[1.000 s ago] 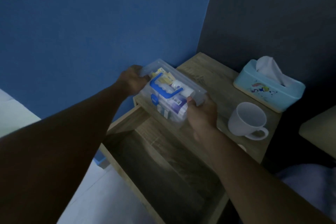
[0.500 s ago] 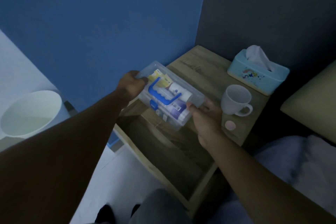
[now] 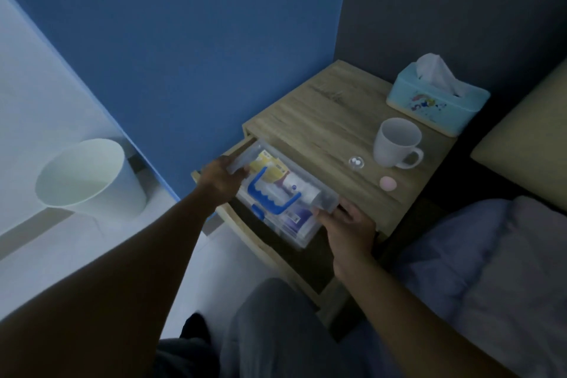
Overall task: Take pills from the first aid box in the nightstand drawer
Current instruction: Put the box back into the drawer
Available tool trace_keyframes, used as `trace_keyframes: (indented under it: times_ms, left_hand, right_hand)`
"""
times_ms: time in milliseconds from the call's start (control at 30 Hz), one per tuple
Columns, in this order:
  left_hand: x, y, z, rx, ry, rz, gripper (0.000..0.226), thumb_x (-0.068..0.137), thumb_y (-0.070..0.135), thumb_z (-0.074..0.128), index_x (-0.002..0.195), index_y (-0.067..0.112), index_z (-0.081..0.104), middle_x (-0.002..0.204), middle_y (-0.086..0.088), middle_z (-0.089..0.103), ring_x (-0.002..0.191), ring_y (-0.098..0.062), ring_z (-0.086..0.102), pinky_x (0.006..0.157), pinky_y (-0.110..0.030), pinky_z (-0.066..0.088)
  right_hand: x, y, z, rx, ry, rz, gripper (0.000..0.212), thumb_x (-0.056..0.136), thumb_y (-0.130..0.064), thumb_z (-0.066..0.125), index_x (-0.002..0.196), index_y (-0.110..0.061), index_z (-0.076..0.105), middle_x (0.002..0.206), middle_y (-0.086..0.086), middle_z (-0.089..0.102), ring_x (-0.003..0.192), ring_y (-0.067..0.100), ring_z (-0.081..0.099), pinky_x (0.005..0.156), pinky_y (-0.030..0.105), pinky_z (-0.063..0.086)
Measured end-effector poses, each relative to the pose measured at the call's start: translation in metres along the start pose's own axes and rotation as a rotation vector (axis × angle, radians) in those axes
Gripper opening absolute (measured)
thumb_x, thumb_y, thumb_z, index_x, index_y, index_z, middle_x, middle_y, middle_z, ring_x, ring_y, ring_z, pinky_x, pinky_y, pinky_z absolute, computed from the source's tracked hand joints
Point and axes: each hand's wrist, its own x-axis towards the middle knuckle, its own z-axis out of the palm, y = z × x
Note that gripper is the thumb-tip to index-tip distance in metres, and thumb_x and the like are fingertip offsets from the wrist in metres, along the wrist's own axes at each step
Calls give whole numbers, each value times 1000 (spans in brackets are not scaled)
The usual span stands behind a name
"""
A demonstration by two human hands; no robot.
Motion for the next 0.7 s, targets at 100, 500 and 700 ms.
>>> trace_keyframes:
  times_ms: [100, 500, 700]
  left_hand:
    - [2, -13, 17, -32, -89, -39, 40, 93, 37, 59, 125, 14, 57, 106, -8, 65, 89, -18, 65, 63, -26, 51]
    - [30, -38, 67, -49, -168, -122, 33, 98, 20, 49, 130, 11, 49, 116, -13, 60, 102, -23, 63, 77, -35, 55]
    - [40, -42, 85, -8, -150, -161, 32, 100, 19, 46, 129, 7, 49, 118, -17, 59, 101, -26, 63, 78, -35, 54]
  right_hand:
    - [6, 16, -6, 20, 34, 35, 53, 75, -10, 81, 123, -26, 65, 114, -3, 74, 100, 13, 72, 86, 42, 61]
    - [41, 59, 3, 31, 129, 162, 68, 83, -3, 71, 140, -31, 47, 134, 1, 61, 119, 20, 61, 97, 43, 53]
    - [57, 70, 2, 41, 147, 184, 65, 82, 1, 69, 135, -32, 53, 130, -2, 63, 116, 16, 62, 90, 36, 56]
